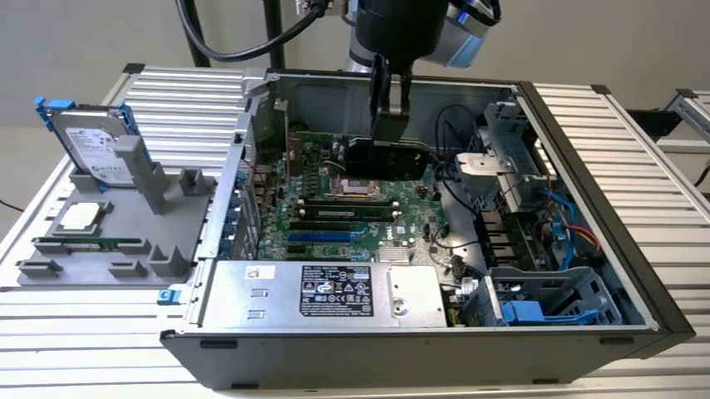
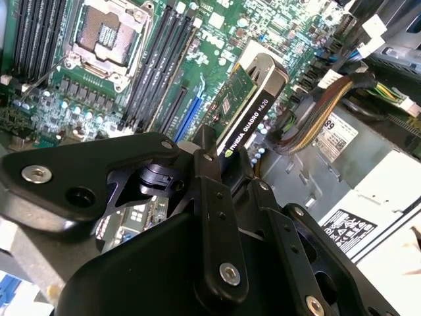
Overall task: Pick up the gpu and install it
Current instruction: 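Insert the gpu into the slot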
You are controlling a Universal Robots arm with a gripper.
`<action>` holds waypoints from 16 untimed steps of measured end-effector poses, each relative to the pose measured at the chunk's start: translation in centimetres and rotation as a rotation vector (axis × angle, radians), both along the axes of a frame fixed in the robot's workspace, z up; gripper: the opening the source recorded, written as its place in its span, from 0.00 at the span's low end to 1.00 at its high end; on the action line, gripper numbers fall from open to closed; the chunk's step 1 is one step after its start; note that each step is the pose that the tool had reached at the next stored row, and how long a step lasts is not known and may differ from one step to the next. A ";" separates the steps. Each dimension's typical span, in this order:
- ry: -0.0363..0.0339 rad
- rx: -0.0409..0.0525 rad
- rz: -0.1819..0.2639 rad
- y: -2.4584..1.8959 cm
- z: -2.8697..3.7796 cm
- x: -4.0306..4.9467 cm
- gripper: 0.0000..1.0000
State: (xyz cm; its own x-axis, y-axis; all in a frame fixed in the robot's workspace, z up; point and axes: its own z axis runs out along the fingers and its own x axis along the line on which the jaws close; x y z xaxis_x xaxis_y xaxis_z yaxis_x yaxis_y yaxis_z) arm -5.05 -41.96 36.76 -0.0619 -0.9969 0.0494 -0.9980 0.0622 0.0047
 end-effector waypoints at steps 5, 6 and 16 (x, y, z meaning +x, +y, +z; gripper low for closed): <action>0.0000 0.0000 0.000 0.00 -0.16 0.00 0.00; 0.0000 0.0000 0.000 0.00 -0.20 0.00 0.00; 0.0000 -0.0009 0.000 0.00 -0.58 0.00 0.00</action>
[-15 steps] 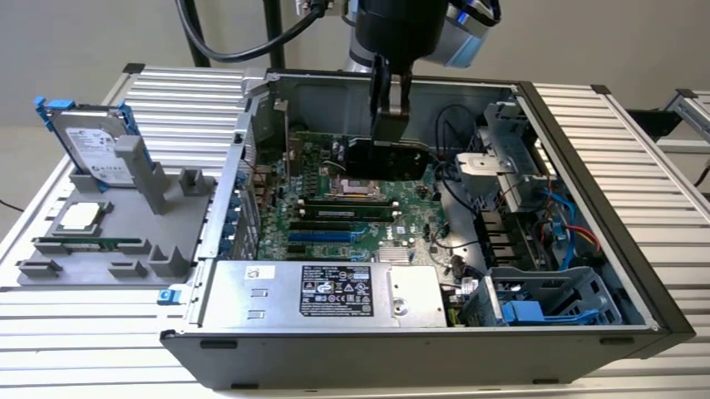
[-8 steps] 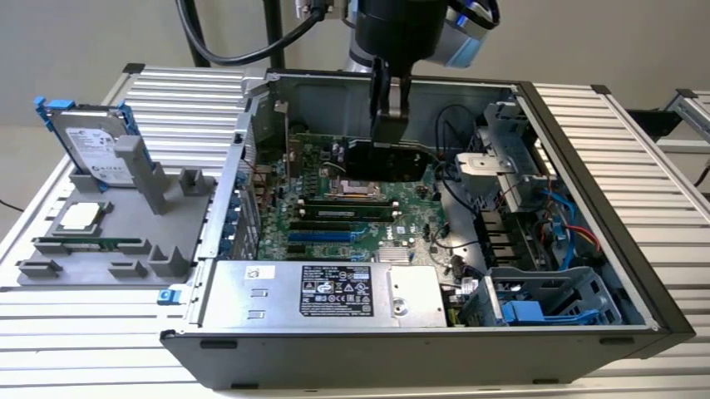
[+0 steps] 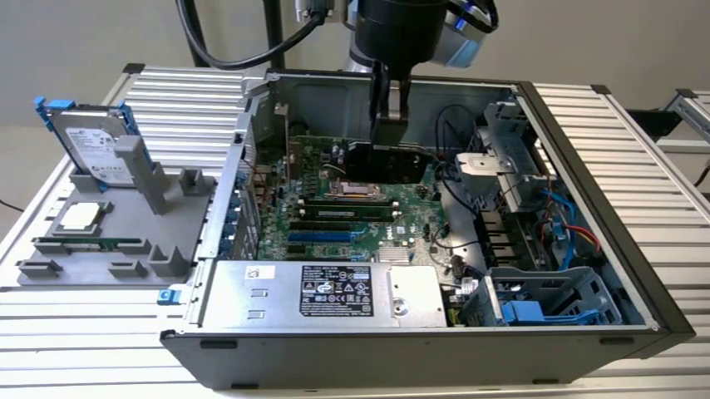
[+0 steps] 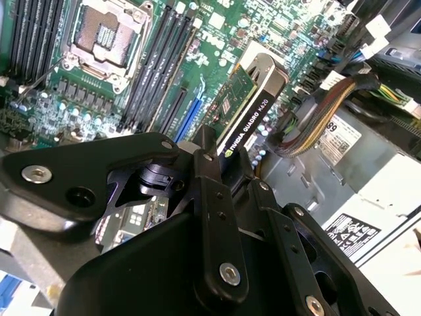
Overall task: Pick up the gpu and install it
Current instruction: 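Insert the gpu into the slot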
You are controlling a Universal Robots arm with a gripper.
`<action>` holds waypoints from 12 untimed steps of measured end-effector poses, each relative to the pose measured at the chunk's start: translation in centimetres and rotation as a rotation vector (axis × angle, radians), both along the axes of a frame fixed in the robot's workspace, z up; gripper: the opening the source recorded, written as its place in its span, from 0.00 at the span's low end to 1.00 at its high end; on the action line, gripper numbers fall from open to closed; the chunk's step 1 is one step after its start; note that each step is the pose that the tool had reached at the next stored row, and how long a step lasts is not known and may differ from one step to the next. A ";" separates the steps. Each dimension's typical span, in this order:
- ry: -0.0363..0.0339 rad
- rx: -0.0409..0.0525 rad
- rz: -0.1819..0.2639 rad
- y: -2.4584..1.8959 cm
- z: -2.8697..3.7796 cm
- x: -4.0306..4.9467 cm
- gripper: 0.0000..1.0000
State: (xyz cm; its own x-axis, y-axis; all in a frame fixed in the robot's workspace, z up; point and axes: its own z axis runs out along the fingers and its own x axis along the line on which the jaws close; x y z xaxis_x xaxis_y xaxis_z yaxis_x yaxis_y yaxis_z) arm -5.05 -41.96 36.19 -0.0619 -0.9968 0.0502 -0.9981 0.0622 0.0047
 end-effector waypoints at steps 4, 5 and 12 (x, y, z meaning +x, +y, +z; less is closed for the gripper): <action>0.0000 -0.0009 0.000 0.00 -0.14 0.00 0.00; 0.0000 -0.0012 0.000 0.00 -0.17 0.00 0.00; 0.0000 -0.0032 0.000 0.00 -0.40 0.00 0.00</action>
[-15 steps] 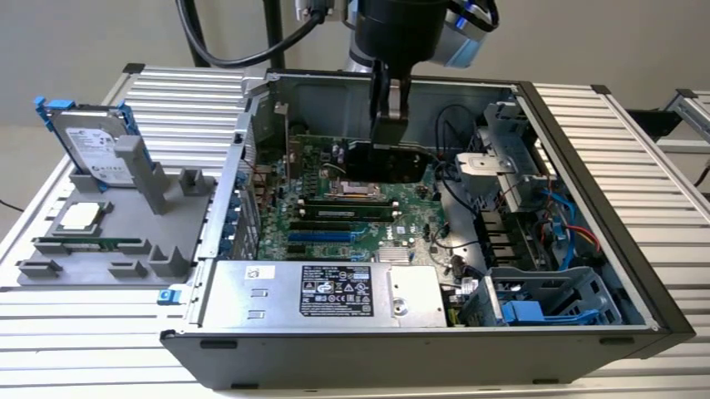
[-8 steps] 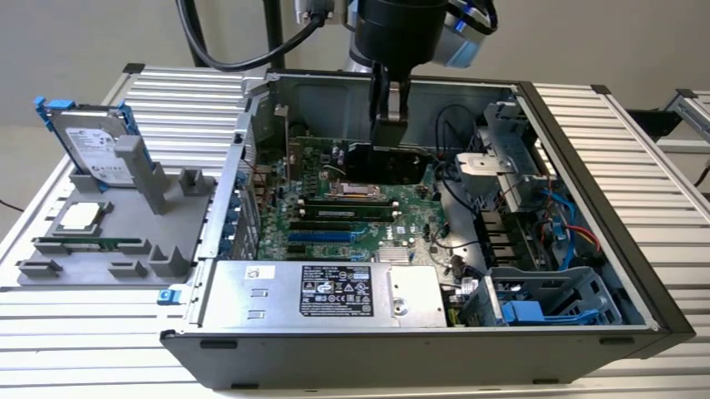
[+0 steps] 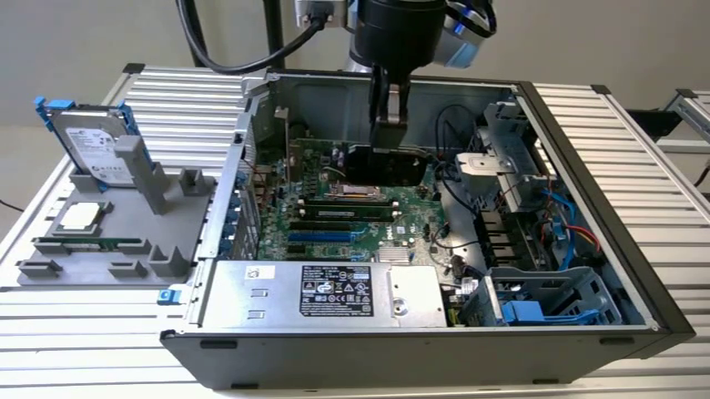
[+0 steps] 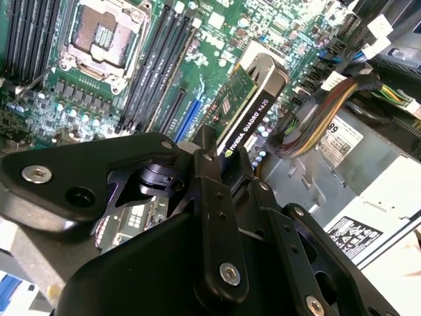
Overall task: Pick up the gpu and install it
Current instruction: 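Insert the gpu into the slot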
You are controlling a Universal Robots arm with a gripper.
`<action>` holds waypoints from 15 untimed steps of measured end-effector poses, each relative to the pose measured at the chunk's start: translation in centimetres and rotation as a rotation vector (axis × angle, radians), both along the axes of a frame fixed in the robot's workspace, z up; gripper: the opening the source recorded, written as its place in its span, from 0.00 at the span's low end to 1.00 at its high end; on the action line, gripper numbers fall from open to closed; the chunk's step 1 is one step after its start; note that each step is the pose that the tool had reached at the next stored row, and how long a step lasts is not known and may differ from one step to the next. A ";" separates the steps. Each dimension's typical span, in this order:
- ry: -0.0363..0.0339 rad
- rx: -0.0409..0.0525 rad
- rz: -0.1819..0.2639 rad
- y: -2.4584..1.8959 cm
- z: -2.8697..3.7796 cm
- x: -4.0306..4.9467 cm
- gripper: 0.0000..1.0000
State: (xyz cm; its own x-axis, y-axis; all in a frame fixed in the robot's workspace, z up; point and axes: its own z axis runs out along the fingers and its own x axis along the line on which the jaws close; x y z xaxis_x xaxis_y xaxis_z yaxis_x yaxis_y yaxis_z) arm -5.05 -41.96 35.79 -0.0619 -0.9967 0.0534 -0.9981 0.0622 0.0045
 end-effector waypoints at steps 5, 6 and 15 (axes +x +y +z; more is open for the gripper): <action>0.0000 -0.0012 0.000 0.00 -0.14 0.00 0.00; 0.0000 -0.0014 0.000 0.00 -0.17 0.00 0.00; 0.0000 -0.0020 0.000 0.00 -0.41 0.00 0.00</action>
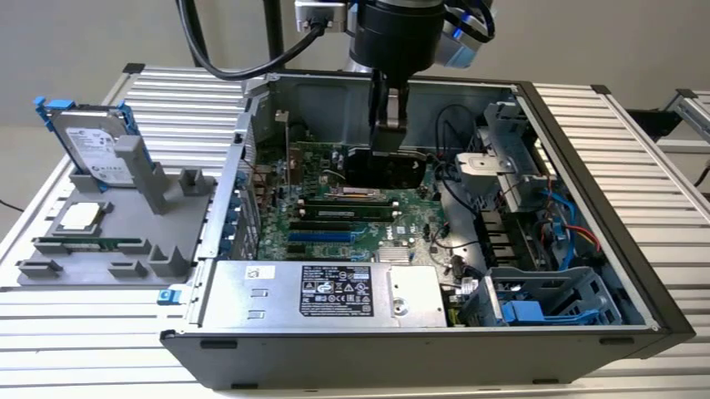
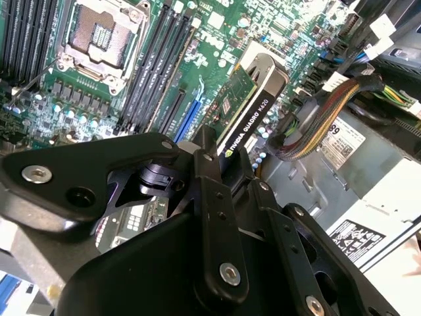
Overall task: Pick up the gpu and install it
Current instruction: 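Insert the gpu into the slot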
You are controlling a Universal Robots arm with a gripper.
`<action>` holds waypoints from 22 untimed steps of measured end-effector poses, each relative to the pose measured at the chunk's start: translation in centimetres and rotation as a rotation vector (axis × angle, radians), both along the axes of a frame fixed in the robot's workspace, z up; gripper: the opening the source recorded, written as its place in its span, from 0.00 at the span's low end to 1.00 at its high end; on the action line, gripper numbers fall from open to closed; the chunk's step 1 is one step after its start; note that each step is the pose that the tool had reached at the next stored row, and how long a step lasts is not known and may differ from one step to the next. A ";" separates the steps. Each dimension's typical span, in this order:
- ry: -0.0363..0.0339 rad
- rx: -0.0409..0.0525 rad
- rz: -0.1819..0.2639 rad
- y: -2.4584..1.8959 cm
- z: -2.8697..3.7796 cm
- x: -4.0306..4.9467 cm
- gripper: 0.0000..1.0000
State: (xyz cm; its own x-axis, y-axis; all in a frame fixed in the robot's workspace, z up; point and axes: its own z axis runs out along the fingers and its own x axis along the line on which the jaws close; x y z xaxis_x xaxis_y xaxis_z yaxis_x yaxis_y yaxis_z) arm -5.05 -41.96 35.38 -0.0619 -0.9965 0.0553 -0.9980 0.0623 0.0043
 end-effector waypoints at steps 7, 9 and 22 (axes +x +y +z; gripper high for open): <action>0.0000 0.0000 0.000 0.00 -0.03 0.00 0.00; 0.0000 0.0000 0.000 0.00 -0.04 0.00 0.00; 0.0000 -0.0017 0.000 0.00 -0.57 0.00 0.00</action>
